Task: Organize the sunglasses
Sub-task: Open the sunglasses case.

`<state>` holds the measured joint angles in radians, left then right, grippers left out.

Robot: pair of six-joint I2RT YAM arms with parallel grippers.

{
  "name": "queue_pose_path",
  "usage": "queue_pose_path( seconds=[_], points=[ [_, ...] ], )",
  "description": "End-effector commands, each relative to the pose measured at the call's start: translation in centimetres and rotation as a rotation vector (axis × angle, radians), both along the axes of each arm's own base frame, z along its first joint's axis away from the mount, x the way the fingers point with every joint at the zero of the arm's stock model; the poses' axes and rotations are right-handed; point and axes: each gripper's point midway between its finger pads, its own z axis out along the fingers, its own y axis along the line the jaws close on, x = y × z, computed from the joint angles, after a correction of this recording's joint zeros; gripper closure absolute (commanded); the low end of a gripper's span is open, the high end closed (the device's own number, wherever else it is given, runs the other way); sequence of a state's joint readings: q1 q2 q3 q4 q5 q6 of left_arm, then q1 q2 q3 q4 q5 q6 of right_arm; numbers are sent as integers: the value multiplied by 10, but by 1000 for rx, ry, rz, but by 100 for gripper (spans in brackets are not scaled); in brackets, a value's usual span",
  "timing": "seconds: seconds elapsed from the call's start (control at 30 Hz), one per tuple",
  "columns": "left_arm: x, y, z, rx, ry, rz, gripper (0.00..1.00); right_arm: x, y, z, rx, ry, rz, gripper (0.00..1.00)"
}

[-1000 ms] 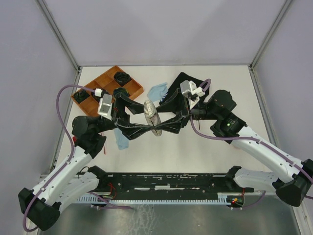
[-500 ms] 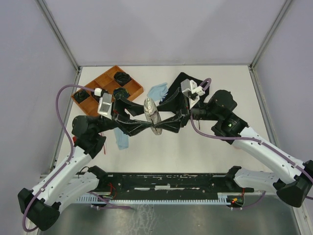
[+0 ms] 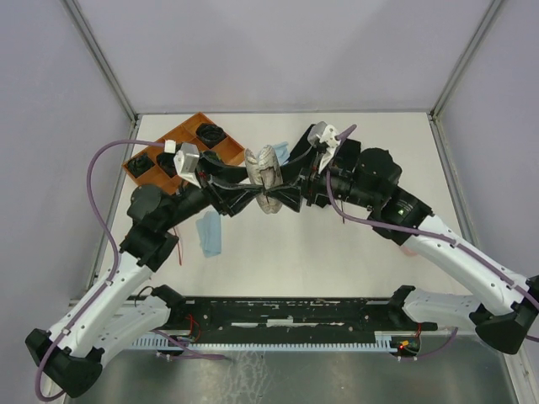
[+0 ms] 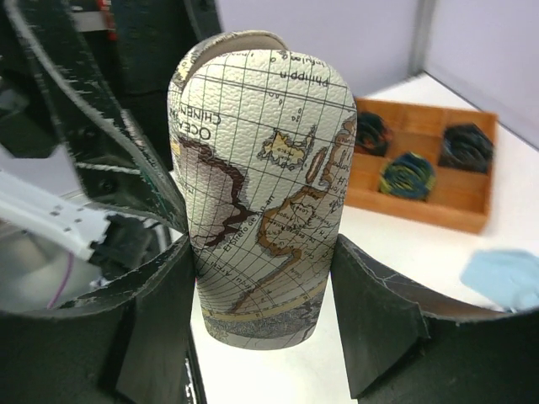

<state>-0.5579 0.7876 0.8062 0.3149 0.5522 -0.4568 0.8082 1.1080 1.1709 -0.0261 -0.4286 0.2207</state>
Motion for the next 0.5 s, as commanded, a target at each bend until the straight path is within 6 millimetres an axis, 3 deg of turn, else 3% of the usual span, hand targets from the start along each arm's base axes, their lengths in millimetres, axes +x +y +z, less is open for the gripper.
queue_pose_path(
  seconds=[0.0, 0.07, 0.17, 0.33, 0.47],
  points=[
    [23, 10, 7, 29, 6, 145, 88, 56, -25, -9, -63, 51, -337, 100],
    [28, 13, 4, 37, 23, 179, 84, 67, -35, -15, -85, 80, -421, 100],
    [31, 16, 0, 49, 35, 206, 69, 71, -40, -21, -95, 105, -463, 100],
    [30, 19, -2, 43, 41, 215, 33, 57, -25, -12, -34, 90, -347, 100],
    [29, 22, -2, 37, 43, 227, 19, 46, -19, -7, -11, 72, -281, 100]
  ],
)
